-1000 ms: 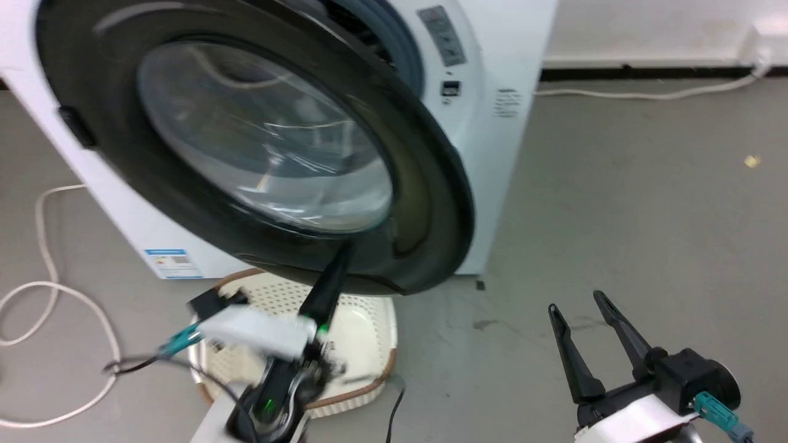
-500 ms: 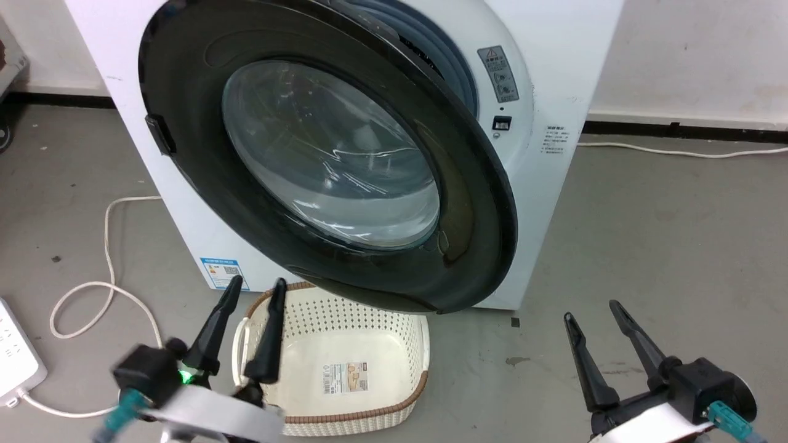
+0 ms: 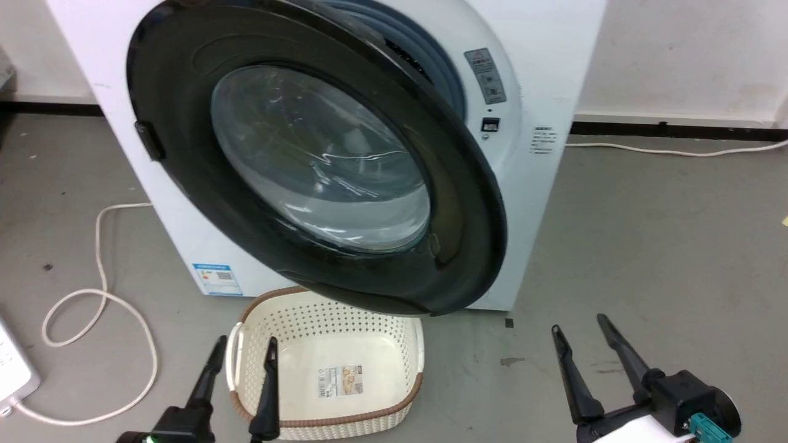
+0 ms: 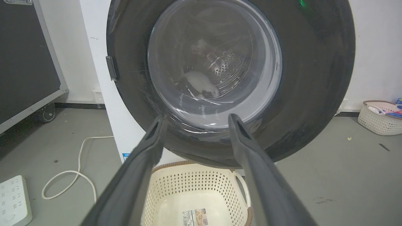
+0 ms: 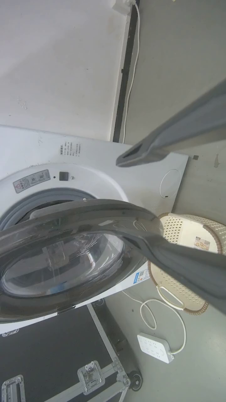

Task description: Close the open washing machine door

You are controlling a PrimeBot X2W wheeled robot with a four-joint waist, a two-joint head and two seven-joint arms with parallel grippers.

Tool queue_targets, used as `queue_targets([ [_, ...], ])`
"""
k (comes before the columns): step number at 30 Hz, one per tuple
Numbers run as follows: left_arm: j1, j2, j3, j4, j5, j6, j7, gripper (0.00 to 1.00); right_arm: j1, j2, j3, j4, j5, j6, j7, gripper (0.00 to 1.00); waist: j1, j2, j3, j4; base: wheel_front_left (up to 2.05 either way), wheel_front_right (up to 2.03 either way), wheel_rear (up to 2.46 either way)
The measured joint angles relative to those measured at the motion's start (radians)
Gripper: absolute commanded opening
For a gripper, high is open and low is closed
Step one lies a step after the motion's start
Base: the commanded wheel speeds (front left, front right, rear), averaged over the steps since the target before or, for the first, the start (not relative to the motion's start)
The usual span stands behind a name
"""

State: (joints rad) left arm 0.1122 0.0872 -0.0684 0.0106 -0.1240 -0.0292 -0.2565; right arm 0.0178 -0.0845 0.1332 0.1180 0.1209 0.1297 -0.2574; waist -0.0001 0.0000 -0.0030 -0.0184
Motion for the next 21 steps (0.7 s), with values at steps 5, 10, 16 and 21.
queue_targets([
  [5,-0.001,-0.014,-0.004,0.015,0.008,-0.013,0.000,1.00,-0.004,-0.034,0.046,-0.033,0.005,0.000,0.000,0.00,0.0001,0.0000,0.004,0.040,0.00,0.00,0.00],
  [10,-0.029,-0.024,-0.042,0.026,0.036,-0.027,0.000,1.00,-0.117,-0.145,0.205,0.001,0.029,0.000,0.008,0.00,0.0001,0.0000,0.031,0.101,0.00,0.00,0.00],
  [16,-0.072,-0.034,-0.083,0.029,0.043,-0.026,0.000,1.00,-0.306,-0.230,0.318,0.083,0.120,0.000,0.054,0.00,0.0002,0.0000,0.080,0.142,0.00,0.00,0.00],
  [21,-0.105,-0.035,-0.113,0.029,0.043,-0.021,0.000,1.00,-0.476,-0.299,0.375,0.225,0.202,0.000,0.091,0.00,0.0003,0.0001,0.122,0.183,0.00,0.00,0.00],
])
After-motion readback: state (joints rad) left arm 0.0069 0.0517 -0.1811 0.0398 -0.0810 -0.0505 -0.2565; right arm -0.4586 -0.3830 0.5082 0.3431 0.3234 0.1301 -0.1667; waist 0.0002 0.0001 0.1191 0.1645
